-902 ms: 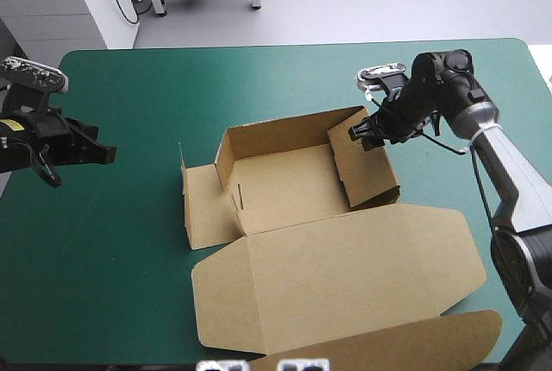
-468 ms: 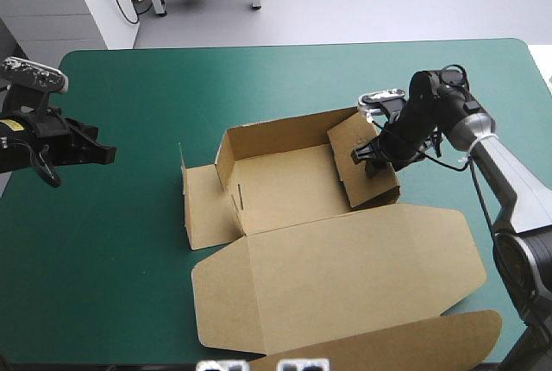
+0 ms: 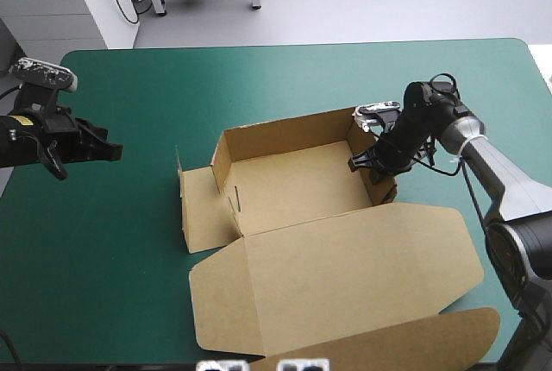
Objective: Fold the box
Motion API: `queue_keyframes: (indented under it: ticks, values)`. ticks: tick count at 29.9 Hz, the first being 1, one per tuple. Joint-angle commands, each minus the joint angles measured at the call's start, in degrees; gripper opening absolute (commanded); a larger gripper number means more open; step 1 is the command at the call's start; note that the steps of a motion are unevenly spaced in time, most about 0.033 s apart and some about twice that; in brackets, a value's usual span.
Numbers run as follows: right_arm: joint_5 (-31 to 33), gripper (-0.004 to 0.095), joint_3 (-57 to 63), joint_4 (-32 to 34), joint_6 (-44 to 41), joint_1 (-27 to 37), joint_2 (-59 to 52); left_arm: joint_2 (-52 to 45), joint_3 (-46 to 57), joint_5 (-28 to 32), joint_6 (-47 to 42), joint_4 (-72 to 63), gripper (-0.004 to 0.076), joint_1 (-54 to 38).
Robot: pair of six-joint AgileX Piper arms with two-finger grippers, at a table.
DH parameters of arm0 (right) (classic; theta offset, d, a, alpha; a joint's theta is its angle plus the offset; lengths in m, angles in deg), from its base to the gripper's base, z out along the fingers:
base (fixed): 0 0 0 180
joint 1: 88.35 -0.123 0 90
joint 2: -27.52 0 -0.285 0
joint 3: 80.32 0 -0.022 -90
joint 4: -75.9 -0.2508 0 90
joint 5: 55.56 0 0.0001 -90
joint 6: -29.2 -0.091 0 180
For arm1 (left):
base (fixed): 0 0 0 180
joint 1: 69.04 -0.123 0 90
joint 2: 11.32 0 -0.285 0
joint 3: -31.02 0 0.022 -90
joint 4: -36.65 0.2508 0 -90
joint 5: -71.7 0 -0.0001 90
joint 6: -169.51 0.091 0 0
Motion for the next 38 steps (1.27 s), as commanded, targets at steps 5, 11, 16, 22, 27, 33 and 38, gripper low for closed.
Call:
queue_keyframes:
  ticks: [5, 11, 16, 22, 27, 33, 38]
  values:
    - [-0.91, -0.0020, -1.28, -1.35, 1.51, 0.21, -2.40, 0.98, -0.76, 2.33, -0.47, -2.07, 0.0006, 0.04]
    - [-2.10, -0.0019, -1.28, 0.17, 1.60, 0.56, -5.93, 1.26, 3.33, 7.76, -0.74, -1.88, 0.0006, 0.04]
    - [-1.99, -0.0020, -1.35, 0.71, 1.86, 3.84, -11.56, 1.26, 6.74, 10.40, -0.88, -0.38, 0.0006, 0.04]
    - [-2.37, -0.0020, -1.35, -1.08, 2.67, 10.15, -19.08, 1.26, 11.80, 16.04, -0.88, 1.11, 0.0006, 0.04]
    - [-2.37, -0.0020, -1.35, -10.03, 7.31, 14.53, -22.72, 1.72, 16.96, 22.07, -0.88, 0.45, 0.0006, 0.04]
    - [-2.16, -0.0020, -1.25, -12.37, 8.69, 15.09, -23.88, 3.20, 23.03, 29.00, -0.51, -8.19, 0.0006, 0.04]
    - [-2.07, -0.0020, -1.25, -13.05, 8.77, 15.09, -23.88, 5.91, 23.91, 27.81, 2.48, -20.29, 0.0006, 0.04]
